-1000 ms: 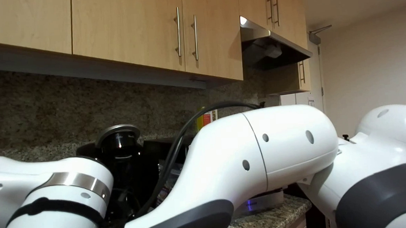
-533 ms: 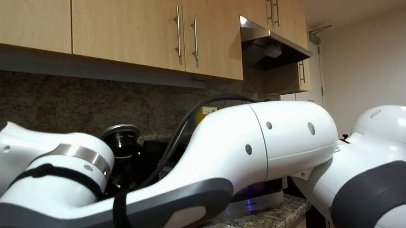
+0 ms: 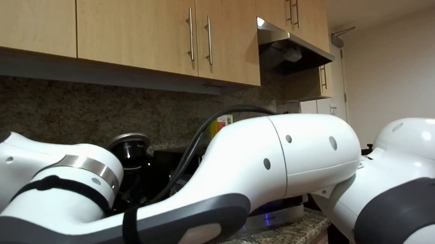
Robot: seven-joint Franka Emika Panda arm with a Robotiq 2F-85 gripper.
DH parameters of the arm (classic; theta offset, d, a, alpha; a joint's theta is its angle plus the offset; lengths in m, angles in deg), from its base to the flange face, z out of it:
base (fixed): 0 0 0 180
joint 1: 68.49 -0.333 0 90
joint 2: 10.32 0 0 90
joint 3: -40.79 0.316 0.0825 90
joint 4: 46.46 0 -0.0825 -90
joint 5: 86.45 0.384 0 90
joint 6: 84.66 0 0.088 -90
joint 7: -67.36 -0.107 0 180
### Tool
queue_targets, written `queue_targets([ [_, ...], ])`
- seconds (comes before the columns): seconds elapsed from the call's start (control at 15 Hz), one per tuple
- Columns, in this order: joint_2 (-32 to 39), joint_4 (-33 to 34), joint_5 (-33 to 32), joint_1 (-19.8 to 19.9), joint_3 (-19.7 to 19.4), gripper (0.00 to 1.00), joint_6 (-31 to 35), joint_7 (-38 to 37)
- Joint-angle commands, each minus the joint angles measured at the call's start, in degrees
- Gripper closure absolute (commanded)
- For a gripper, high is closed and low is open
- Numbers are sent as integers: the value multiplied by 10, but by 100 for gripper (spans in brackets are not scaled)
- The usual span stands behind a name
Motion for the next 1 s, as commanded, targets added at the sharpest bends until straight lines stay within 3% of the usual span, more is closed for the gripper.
queue_targets([
  [0.0, -32, 1, 33, 15, 50, 98, 21, -4],
  [0.4, -98, 4, 89, 51, 100, 98, 17, -52],
  [0.93, -157, 7, 127, 100, 117, 98, 31, -174],
])
